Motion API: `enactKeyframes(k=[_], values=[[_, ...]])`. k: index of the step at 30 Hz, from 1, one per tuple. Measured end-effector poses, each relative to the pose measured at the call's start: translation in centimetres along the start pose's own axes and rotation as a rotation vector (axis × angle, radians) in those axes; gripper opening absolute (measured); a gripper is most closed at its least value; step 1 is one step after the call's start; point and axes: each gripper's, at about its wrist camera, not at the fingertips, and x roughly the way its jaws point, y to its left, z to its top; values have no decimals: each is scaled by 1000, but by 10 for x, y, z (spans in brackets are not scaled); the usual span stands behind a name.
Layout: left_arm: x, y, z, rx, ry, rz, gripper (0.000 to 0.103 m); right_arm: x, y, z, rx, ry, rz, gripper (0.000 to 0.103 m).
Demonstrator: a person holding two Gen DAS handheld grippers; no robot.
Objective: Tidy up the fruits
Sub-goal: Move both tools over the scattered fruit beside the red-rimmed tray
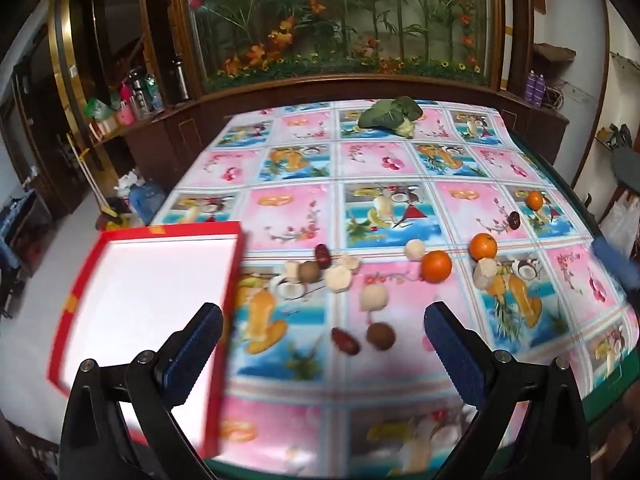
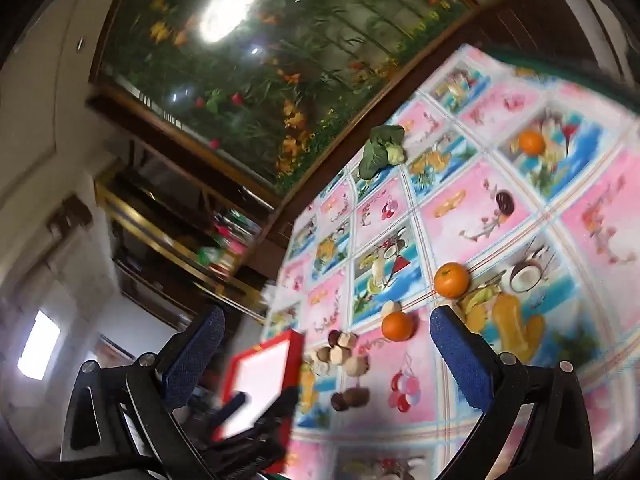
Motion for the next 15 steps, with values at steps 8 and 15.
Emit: enactKeyframes(k=[8,15], values=[[-45,26,-5,-24,-14,1,102,-53,66,-17,-245,-32,-81,103],[-72,35,-23,-38,-25,-4,102,-59,91,-46,-436,2,-328,103]])
